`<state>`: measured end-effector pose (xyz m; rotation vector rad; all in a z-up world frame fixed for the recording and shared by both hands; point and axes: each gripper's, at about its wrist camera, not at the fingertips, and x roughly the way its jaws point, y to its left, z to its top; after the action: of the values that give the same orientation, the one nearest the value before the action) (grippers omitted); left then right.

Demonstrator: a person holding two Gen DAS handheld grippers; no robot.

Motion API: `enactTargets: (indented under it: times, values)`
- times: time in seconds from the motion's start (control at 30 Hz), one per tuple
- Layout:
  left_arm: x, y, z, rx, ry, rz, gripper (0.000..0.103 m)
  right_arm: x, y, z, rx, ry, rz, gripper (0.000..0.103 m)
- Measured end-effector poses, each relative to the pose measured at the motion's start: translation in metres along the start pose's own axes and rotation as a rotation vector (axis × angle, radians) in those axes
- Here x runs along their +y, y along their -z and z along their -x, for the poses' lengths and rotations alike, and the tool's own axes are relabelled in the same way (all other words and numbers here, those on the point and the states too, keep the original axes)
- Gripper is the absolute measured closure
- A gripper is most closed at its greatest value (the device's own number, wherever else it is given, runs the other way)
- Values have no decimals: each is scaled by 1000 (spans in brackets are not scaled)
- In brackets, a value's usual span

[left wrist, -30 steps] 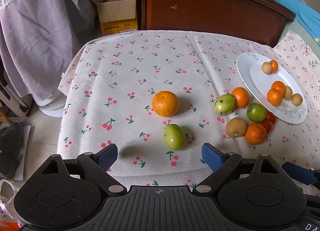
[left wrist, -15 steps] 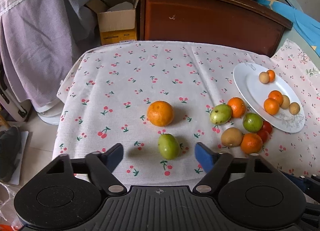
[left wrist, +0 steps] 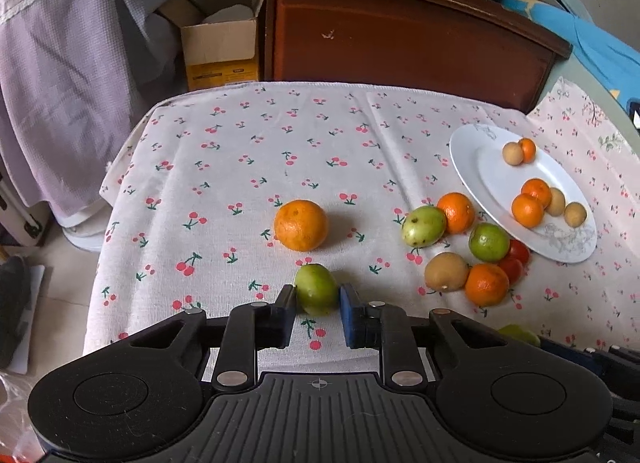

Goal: Organize fruits
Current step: 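Grasp a green fruit with the left gripper while the right gripper grasps another green fruit, then carry both green fruits onto the white plate and open both grippers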

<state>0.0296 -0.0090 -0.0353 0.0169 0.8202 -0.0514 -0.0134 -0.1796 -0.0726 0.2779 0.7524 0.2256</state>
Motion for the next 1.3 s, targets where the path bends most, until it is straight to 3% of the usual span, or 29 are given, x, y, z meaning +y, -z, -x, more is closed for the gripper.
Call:
enactTargets:
  times: [0.93, 1.3]
  values:
    - [-25, -3, 25, -44, 6, -39, 82, -10, -13, 18, -51, 3, -48, 71]
    - [-43, -15, 47, -83, 80, -41, 82, -24, -38, 46, -115, 8, -82, 71]
